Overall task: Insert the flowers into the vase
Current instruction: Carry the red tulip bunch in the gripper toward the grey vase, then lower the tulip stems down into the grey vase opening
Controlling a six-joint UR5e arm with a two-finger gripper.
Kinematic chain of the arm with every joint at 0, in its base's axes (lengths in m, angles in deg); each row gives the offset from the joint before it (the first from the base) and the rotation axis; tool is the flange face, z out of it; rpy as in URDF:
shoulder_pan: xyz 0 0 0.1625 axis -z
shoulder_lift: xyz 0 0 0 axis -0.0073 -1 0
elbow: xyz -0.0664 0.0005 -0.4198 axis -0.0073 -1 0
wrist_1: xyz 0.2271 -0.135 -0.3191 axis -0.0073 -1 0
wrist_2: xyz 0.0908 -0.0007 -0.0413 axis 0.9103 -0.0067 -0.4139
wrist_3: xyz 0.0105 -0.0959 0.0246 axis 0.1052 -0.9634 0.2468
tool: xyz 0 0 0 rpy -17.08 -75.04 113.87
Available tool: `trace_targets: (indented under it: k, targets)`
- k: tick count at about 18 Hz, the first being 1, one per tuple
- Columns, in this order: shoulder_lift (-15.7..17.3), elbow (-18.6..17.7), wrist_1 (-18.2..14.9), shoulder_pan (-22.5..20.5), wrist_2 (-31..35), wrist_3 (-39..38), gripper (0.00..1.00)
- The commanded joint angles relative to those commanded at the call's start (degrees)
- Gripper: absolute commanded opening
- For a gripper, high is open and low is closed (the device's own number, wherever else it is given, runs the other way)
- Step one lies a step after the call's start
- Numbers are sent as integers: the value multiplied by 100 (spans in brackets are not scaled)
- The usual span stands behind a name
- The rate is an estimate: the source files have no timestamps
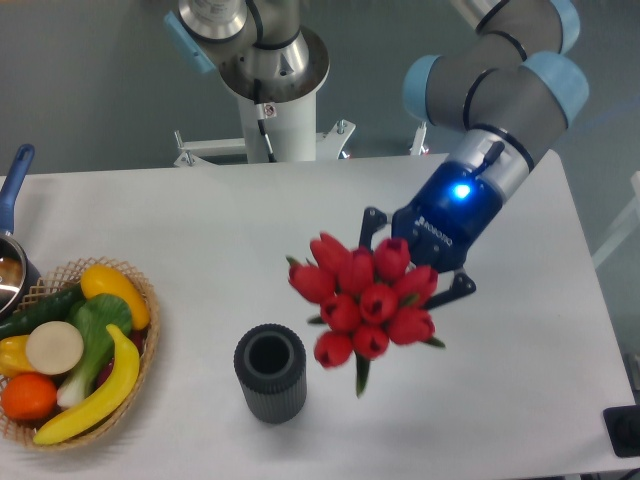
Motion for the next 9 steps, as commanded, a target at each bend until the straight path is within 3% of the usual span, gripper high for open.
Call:
trace_targets:
  k: [9]
  targets:
    - [35,-141,0,343,-239,9,0]
